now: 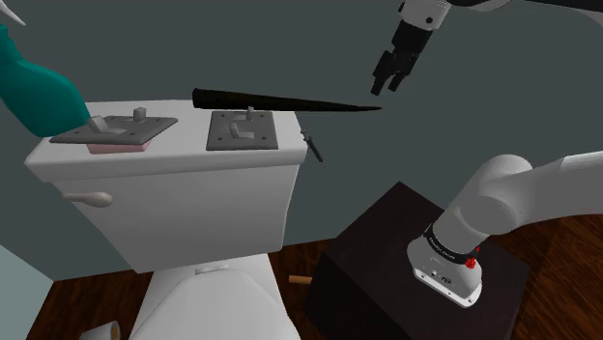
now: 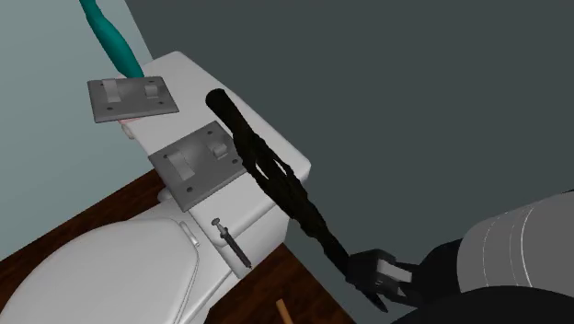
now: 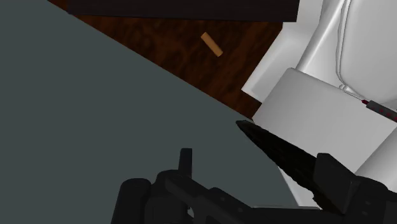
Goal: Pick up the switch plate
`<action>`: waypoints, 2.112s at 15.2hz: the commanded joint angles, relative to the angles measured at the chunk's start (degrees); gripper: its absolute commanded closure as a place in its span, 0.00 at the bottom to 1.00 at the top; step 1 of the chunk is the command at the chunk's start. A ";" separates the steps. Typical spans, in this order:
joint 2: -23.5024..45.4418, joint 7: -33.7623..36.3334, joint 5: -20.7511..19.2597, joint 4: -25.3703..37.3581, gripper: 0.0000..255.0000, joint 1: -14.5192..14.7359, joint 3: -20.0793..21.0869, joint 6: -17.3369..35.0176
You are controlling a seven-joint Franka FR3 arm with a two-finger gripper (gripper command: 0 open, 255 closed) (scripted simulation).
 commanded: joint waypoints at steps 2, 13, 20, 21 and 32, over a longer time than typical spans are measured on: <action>1.07 1.03 0.44 0.82 0.00 0.56 1.22 0.21; 15.80 12.32 2.39 13.58 0.00 5.27 13.87 1.44; 27.86 20.14 -0.05 25.37 0.00 7.46 21.42 0.50; 29.79 21.33 -0.70 27.32 0.00 7.82 22.45 0.20; 54.89 34.50 -12.69 54.73 0.00 16.10 31.18 -7.70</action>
